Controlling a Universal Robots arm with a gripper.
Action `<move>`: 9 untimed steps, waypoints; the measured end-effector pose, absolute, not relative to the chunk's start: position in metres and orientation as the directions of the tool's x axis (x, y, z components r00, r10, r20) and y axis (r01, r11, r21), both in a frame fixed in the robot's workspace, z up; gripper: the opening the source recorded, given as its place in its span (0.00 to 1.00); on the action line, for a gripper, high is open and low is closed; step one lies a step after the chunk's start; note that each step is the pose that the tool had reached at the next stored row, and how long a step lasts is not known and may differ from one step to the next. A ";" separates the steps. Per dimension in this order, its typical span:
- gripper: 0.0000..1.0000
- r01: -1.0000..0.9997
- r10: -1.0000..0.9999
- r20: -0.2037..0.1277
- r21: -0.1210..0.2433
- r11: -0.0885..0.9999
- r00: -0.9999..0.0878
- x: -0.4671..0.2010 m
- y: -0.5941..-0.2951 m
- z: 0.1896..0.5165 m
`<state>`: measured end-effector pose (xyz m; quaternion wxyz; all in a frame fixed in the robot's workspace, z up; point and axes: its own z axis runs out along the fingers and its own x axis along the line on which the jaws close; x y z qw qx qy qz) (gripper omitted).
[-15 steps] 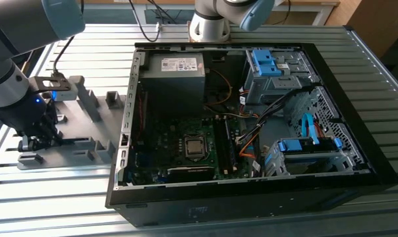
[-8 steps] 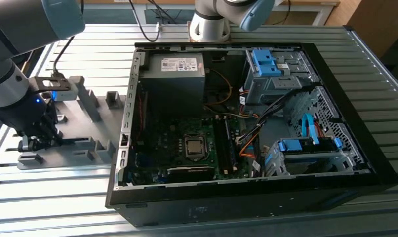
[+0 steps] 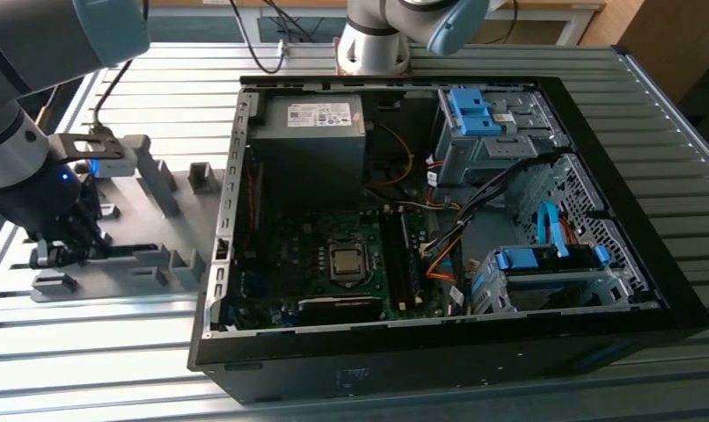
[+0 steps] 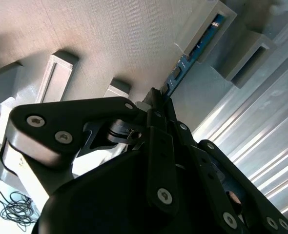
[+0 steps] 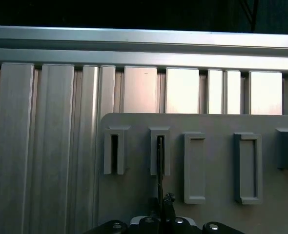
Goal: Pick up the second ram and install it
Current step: 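Pick up the second ram and move it above second insertion slot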
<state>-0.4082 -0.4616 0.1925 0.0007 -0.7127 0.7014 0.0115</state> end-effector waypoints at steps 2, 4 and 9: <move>0.14 -1.000 -1.000 -0.017 0.015 -0.016 0.016 -0.408 -0.462 0.194; 0.14 -1.000 -1.000 -0.017 0.015 -0.016 0.016 -0.408 -0.462 0.196; 0.14 -1.000 -1.000 -0.017 0.015 -0.016 0.016 -0.408 -0.462 0.198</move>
